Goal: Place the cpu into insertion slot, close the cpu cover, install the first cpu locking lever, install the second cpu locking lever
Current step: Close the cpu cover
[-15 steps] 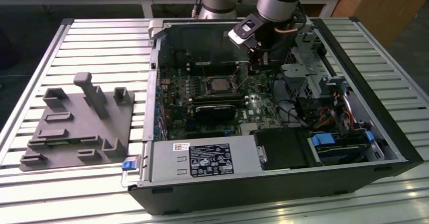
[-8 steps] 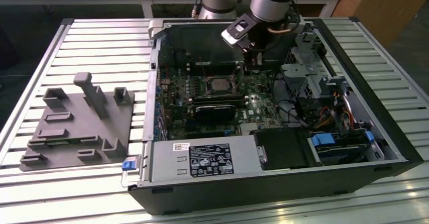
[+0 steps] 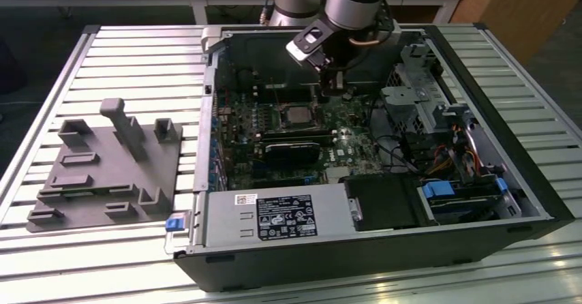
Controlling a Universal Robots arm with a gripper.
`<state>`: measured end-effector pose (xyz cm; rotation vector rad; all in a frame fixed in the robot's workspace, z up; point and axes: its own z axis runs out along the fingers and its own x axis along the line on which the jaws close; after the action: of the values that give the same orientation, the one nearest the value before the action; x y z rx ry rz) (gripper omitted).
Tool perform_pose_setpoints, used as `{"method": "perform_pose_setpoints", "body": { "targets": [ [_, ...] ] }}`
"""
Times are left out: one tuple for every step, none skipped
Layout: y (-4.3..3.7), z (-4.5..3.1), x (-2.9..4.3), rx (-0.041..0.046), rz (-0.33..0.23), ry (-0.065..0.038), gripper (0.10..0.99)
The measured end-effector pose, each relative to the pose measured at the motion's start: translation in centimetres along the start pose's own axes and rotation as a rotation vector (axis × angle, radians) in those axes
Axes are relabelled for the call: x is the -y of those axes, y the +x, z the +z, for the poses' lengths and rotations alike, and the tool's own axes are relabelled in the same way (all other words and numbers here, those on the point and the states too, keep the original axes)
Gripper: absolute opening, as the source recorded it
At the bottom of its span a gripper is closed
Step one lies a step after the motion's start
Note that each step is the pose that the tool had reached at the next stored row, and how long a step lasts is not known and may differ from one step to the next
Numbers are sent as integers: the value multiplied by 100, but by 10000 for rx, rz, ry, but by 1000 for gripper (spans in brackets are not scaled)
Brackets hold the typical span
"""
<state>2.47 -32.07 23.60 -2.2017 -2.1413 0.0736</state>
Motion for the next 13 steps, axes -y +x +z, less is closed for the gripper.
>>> {"method": "perform_pose_setpoints", "body": {
  "targets": [
    [-1,2,30,0,0,-9,106],
    [-2,5,61,0,0,-18,106],
    [-3,7,91,0,0,-27,106],
    [-4,10,121,0,-1,-36,106],
    [-5,12,151,-1,-1,-45,106],
    [-5,16,180,-2,0,-55,106],
    [-6,19,207,-3,-1,-64,106],
    [-7,23,232,-3,-1,-72,106],
    [-7,27,257,-2,-1,-80,106],
    [-8,33,280,-2,-1,-90,106],
    [-9,39,304,-2,-2,-101,106],
    [-10,47,329,-3,-1,-113,106],
    [-11,55,354,-2,-1,-127,106]
  ]
}}
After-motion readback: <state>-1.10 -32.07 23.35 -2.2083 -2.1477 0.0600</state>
